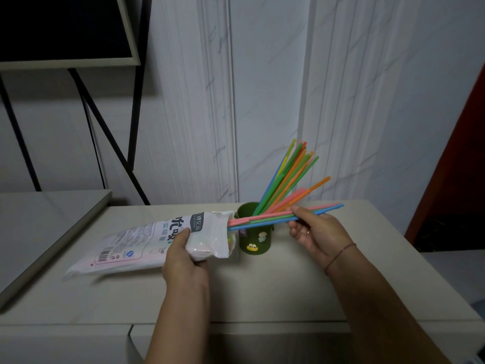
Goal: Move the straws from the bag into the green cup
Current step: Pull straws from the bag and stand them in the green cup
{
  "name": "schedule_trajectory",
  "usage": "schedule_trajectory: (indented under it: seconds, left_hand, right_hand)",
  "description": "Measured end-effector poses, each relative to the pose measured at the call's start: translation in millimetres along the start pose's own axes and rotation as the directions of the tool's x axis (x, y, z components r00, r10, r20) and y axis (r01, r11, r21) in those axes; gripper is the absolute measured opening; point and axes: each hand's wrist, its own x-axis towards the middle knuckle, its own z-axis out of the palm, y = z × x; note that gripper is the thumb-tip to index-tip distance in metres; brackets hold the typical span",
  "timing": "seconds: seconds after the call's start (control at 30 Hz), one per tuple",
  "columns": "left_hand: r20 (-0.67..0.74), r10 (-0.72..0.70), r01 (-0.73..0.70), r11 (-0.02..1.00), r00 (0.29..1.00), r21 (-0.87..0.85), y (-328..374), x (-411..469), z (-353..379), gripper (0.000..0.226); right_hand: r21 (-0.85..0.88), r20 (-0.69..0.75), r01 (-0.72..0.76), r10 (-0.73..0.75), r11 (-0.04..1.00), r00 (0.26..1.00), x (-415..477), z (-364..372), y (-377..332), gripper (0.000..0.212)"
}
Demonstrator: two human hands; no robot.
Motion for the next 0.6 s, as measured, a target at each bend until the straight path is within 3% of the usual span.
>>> schedule_trajectory:
  seconds: [0.4, 0.6]
  left_hand:
    - [0.023, -0.029, 0.028, 0.998, 0.999, 0.062, -17, -6, 2, 0.047]
    - [-0.007, -0.021, 0.021, 1.000, 1.000, 0.023, -6, 2, -1, 0.056]
  right_hand:
    - [-0.034, 0.101, -0.010, 0.013, 0.999, 0.995, -16, 33, 29, 0.006]
    - [0.020, 0.008, 0.065, -0.065, 0.998, 0.998, -10, 23, 12, 0.010]
